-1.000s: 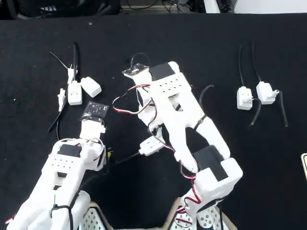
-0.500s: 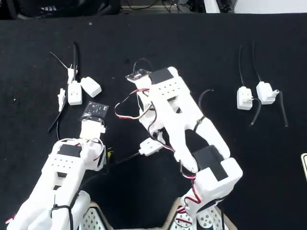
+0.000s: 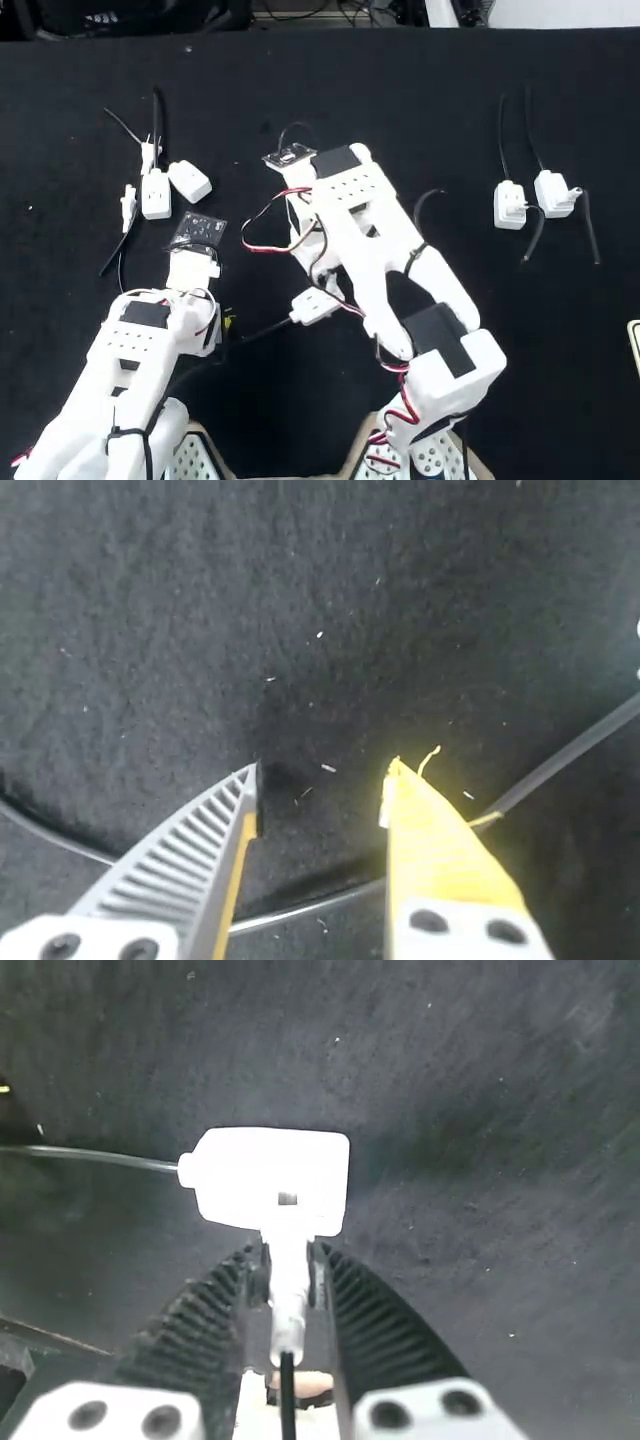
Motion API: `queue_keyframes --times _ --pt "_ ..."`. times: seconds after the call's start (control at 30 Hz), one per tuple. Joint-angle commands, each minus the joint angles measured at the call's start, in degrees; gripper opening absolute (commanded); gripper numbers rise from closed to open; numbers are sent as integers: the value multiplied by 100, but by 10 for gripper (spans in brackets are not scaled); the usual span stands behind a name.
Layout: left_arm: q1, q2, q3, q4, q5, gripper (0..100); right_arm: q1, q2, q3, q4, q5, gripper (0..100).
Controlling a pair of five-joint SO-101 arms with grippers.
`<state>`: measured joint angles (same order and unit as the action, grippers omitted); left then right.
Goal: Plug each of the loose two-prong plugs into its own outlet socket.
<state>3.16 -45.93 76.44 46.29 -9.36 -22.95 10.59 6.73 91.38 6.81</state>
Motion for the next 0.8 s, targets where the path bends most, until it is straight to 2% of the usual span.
queue_keyframes --times 0.0,0.47,0.77 --pt "-4 -114 4 -88 -9 202 422 -40 84 -246 0 11" --pt "-4 -105 -13 -97 -18 202 466 -31 338 -308 229 11" --pt "-4 -114 4 -97 -18 202 -193 312 207 -273 229 11"
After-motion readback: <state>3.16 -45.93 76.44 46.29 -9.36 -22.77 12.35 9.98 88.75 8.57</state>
